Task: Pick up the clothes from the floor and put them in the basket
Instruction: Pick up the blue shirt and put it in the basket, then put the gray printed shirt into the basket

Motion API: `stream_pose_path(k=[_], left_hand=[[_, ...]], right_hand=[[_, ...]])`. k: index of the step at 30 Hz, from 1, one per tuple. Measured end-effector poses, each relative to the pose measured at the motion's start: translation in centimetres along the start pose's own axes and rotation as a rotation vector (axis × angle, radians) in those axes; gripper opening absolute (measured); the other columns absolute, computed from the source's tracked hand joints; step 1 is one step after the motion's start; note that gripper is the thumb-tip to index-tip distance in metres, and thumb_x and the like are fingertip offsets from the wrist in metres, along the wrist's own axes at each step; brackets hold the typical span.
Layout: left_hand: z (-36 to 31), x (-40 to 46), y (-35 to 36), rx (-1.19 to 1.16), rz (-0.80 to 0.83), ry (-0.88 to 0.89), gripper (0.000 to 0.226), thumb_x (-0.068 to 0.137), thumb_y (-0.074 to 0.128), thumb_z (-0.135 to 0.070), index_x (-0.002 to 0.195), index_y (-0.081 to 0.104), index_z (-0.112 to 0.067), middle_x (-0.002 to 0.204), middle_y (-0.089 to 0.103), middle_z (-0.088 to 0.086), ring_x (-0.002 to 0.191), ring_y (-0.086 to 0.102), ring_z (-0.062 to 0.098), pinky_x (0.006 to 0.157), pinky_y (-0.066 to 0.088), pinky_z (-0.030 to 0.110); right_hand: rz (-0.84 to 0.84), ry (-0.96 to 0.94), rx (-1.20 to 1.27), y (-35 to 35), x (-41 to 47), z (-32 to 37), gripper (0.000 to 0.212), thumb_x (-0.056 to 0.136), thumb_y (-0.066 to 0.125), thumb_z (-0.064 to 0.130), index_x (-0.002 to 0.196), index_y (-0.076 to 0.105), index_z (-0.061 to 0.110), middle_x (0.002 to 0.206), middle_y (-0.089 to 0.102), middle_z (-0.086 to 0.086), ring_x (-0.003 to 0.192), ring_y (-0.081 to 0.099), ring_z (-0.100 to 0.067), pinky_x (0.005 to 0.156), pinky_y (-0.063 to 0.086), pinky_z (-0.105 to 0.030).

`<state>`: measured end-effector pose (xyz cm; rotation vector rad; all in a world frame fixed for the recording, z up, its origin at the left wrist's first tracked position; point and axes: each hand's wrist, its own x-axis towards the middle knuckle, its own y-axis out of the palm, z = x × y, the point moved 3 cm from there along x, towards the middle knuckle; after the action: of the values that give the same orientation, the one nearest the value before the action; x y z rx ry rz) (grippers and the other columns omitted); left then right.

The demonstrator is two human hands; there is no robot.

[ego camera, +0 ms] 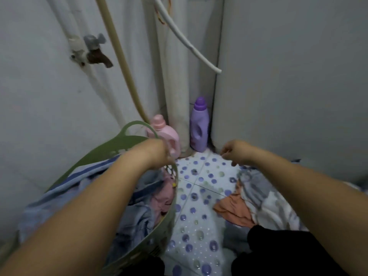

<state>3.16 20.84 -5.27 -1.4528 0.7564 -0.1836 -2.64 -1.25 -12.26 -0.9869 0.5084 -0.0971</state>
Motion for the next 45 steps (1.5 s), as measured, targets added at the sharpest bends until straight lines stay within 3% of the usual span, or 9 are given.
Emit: stream_pose_path(k=[3,8,17,28,35,38,39,41,45], left_hand=[[-6.0,2.9,0.4,-0.134,-0.082,0.14,0.029,0.091,0.056,-0.038,0.104,0.066,-0.014,0.113,0.067,0.01,0.105,0.06,0.028,0.087,0.045,0.031],[-14.2,7.0,4.7,-0.247,-0.003,0.293,0.031,0.09,0.057,-0.037,0.109,0.066,-0.014,0.113,0.068,0.01,0.106,0.061,0.027,0.091,0.05,0.031],[-17.9,12.9,12.1,-0.323,0.207,0.274,0.036,0.092,0.053,-0.033,0.123,0.055,-0.015,0.124,0.057,0.009,0.11,0.055,0.025,0.09,0.046,0.033],[-19.0,17.3,15.5,-0.379,0.308,0.256,0.047,0.094,0.053,-0.032,0.138,0.045,-0.017,0.141,0.048,0.008,0.128,0.047,0.023,0.1,0.04,0.03],[-17.9,18.3,15.8,-0.467,0.313,0.204,0.042,0.092,0.056,-0.025,0.132,0.049,-0.017,0.135,0.053,0.009,0.121,0.052,0.023,0.096,0.043,0.031],[-17.5,18.6,15.0,-0.515,0.246,0.181,0.062,0.09,0.059,-0.024,0.145,0.031,-0.018,0.14,0.047,0.014,0.126,0.049,0.028,0.098,0.041,0.032],[-17.5,18.6,14.6,-0.543,0.223,0.16,0.067,0.09,0.061,-0.023,0.147,0.026,-0.018,0.14,0.046,0.015,0.126,0.049,0.029,0.098,0.042,0.033],[-17.3,18.5,14.1,-0.594,0.209,0.092,0.065,0.09,0.061,-0.023,0.145,0.029,-0.014,0.137,0.048,0.017,0.121,0.051,0.031,0.093,0.044,0.035],[-16.6,17.4,14.0,-0.751,0.384,-0.059,0.066,0.088,0.062,-0.039,0.137,0.04,-0.002,0.141,0.045,0.015,0.114,0.051,0.031,0.084,0.047,0.035]], right_hand=[[-0.015,0.162,-0.085,-2.1,-0.9,-6.7,0.022,0.091,0.054,0.012,0.106,0.066,0.002,0.093,0.063,-0.014,0.078,0.061,-0.026,0.065,0.047,-0.024],[0.164,0.403,-0.409,-2.7,-3.7,-14.7,0.041,0.098,0.044,0.024,0.135,0.049,0.007,0.141,0.049,-0.012,0.128,0.048,-0.027,0.101,0.039,-0.027],[0.036,0.523,-0.409,-1.4,0.2,-23.7,0.036,0.09,0.049,0.015,0.125,0.056,0.009,0.126,0.058,-0.016,0.115,0.057,-0.033,0.097,0.048,-0.038],[-0.213,0.523,-0.264,1.4,6.3,-27.4,0.072,0.087,0.058,0.016,0.146,0.02,0.033,0.153,0.014,-0.012,0.139,0.022,-0.037,0.108,0.029,-0.054],[-0.055,0.493,-0.464,2.4,8.4,-25.6,0.035,0.087,0.051,0.028,0.122,0.056,0.026,0.138,0.039,-0.01,0.132,0.032,-0.035,0.109,0.026,-0.053],[-0.169,0.3,-0.081,0.4,8.8,-22.0,0.019,0.079,0.064,0.022,0.097,0.065,0.014,0.1,0.063,-0.013,0.097,0.06,-0.03,0.084,0.046,-0.037],[-0.211,0.253,0.171,-0.3,8.6,-20.7,0.007,0.079,0.065,0.015,0.085,0.064,0.012,0.079,0.063,-0.01,0.076,0.06,-0.025,0.071,0.046,-0.031],[-0.306,0.185,0.633,-2.0,8.0,-18.1,0.02,0.08,0.061,0.0,0.067,0.057,0.016,0.054,0.052,0.0,0.051,0.047,-0.013,0.054,0.038,-0.025],[-0.33,0.018,1.071,-5.3,6.7,-13.1,0.019,0.075,0.06,-0.001,0.07,0.06,0.018,0.051,0.06,0.002,0.048,0.054,-0.014,0.054,0.044,-0.022]])
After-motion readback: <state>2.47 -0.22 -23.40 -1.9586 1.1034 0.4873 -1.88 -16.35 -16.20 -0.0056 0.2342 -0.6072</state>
